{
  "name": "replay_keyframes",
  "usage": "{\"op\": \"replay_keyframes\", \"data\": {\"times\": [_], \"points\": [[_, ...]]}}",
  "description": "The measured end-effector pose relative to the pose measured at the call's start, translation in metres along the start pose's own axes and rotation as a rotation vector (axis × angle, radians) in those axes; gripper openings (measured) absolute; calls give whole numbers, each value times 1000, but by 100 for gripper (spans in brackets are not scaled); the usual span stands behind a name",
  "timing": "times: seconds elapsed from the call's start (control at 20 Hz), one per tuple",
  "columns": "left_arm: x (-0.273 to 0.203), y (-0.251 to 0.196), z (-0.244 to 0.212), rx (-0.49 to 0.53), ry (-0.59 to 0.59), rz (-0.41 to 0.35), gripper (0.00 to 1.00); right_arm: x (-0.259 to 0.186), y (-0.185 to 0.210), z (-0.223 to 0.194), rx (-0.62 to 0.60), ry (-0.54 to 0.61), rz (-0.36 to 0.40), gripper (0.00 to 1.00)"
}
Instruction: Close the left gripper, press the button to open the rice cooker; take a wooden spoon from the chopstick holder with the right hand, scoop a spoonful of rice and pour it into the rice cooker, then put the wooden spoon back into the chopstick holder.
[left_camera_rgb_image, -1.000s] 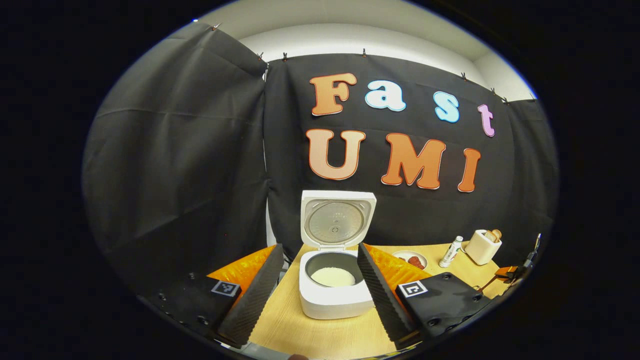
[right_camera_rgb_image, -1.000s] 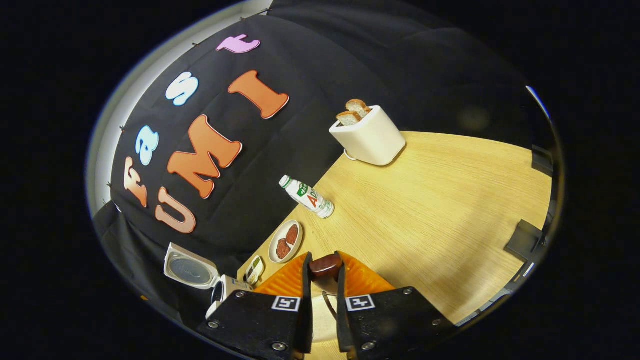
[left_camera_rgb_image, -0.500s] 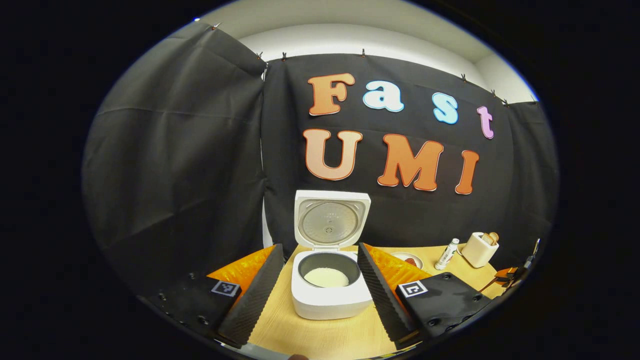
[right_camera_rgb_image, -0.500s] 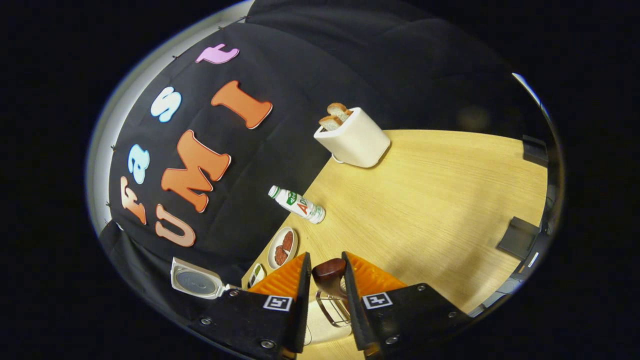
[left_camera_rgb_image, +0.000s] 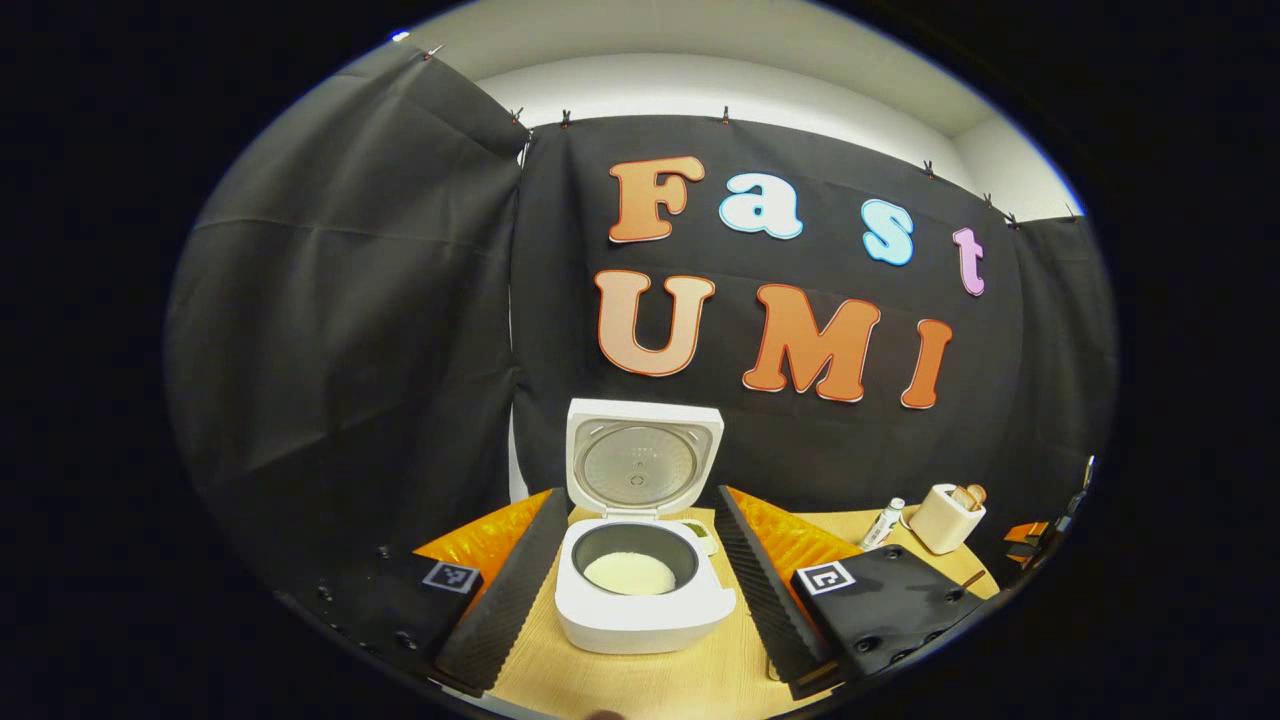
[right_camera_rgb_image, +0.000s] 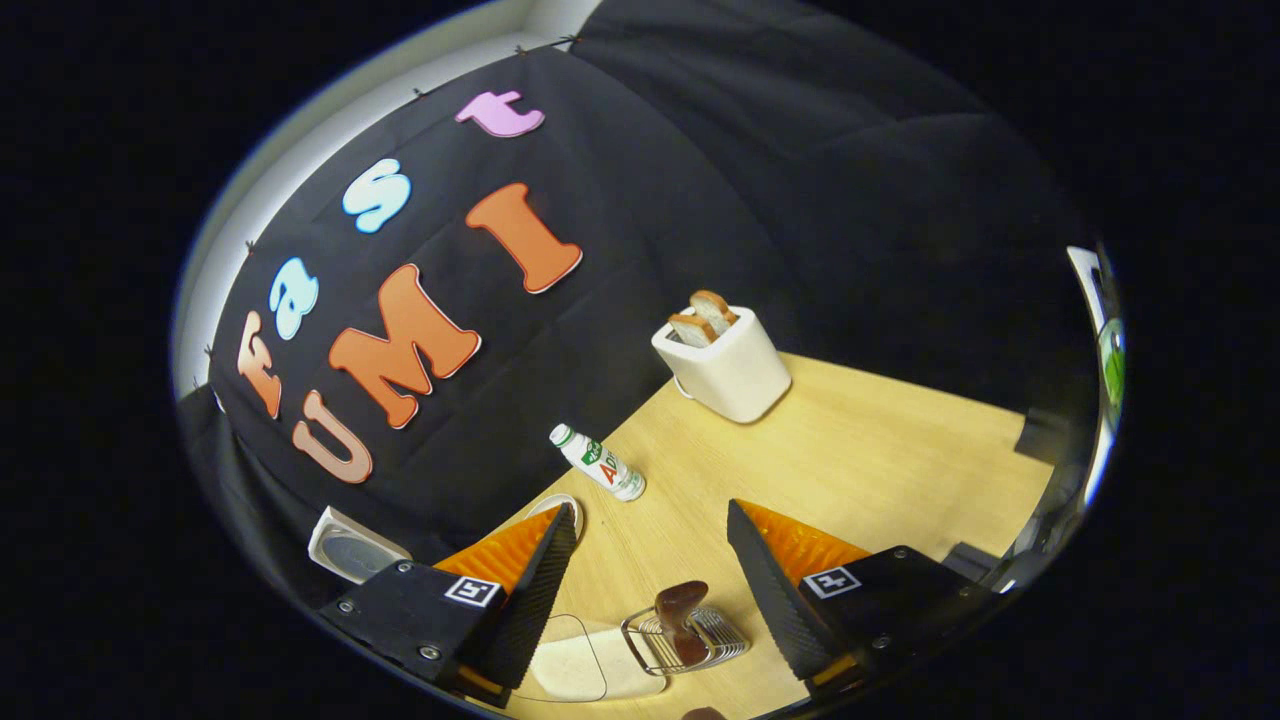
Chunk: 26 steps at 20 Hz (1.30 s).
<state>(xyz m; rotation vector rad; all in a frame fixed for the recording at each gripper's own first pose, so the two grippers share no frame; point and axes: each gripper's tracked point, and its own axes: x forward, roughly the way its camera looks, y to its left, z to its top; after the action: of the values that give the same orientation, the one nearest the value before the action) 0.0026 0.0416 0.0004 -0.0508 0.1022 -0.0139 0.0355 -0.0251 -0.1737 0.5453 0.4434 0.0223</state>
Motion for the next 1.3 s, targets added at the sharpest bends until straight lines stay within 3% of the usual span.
{"op": "replay_keyframes", "data": {"times": [0.35,0.45,0.75,1.05,1.3], "points": [[46,-10,66,-31,-63,-8,100,-26,44,47,-128,-95,47,94],[63,-1,95,-12,-100,26,100,-30,44,59,-189,-132,25,94],[121,-11,144,-57,-110,-27,100,-44,45,86,-306,-207,-9,95],[203,-9,143,19,-23,-3,99,-53,36,103,-447,-269,-92,95],[281,-23,120,-68,93,-50,100,-64,28,116,-475,-297,-145,95]]}}
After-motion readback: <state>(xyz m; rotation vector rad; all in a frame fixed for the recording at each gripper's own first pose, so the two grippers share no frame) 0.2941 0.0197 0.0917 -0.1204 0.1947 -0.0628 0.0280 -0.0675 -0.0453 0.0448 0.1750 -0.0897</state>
